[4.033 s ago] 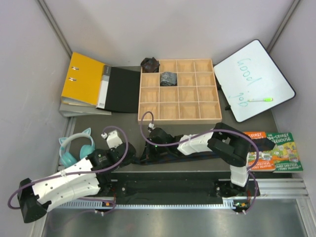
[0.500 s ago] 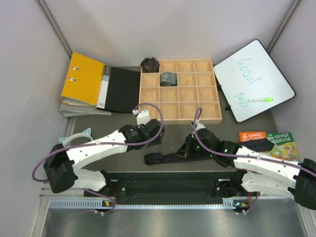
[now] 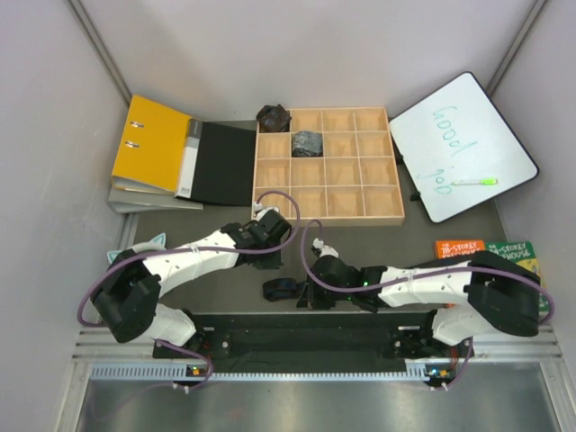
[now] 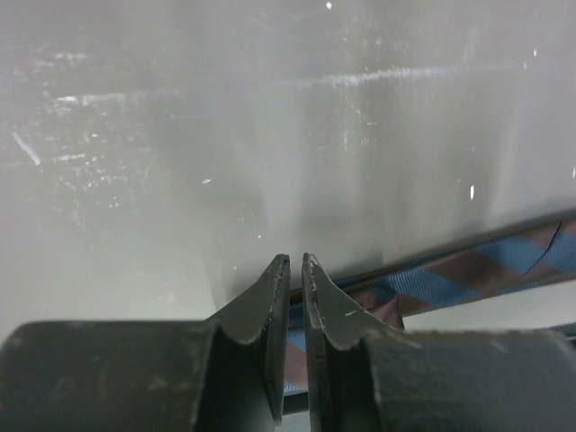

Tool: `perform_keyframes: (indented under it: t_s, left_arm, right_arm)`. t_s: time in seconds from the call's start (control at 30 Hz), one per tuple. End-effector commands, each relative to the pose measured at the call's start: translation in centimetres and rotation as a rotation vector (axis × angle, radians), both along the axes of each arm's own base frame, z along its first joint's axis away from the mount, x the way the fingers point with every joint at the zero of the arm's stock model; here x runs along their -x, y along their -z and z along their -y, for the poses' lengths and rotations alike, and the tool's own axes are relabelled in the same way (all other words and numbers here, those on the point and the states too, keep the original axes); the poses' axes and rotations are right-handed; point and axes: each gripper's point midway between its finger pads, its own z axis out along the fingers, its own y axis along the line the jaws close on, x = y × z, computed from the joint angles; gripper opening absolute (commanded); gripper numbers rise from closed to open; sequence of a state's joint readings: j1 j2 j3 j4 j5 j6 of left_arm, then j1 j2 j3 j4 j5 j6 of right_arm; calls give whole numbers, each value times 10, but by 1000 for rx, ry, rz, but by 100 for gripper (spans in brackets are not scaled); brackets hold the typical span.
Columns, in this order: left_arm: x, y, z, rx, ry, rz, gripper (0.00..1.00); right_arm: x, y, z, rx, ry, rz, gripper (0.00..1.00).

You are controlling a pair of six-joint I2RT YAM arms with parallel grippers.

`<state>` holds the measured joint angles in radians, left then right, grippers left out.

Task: Roll the ties
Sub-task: Roll the tie at the center of the board.

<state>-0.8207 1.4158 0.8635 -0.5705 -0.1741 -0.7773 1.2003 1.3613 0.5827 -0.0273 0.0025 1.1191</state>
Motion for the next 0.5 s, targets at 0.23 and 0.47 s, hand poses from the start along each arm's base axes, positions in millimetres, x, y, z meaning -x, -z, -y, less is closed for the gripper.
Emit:
perform_keyframes:
  t_s: [0.23, 0.47]
  left_arm:
    - [5, 11, 5, 20, 83, -18, 9]
    - [12, 19, 0, 21, 88, -43, 9]
  right_arm:
    - [-15, -29, -70, -180, 1, 33, 0]
    - [-6, -16, -81, -150, 7, 8, 0]
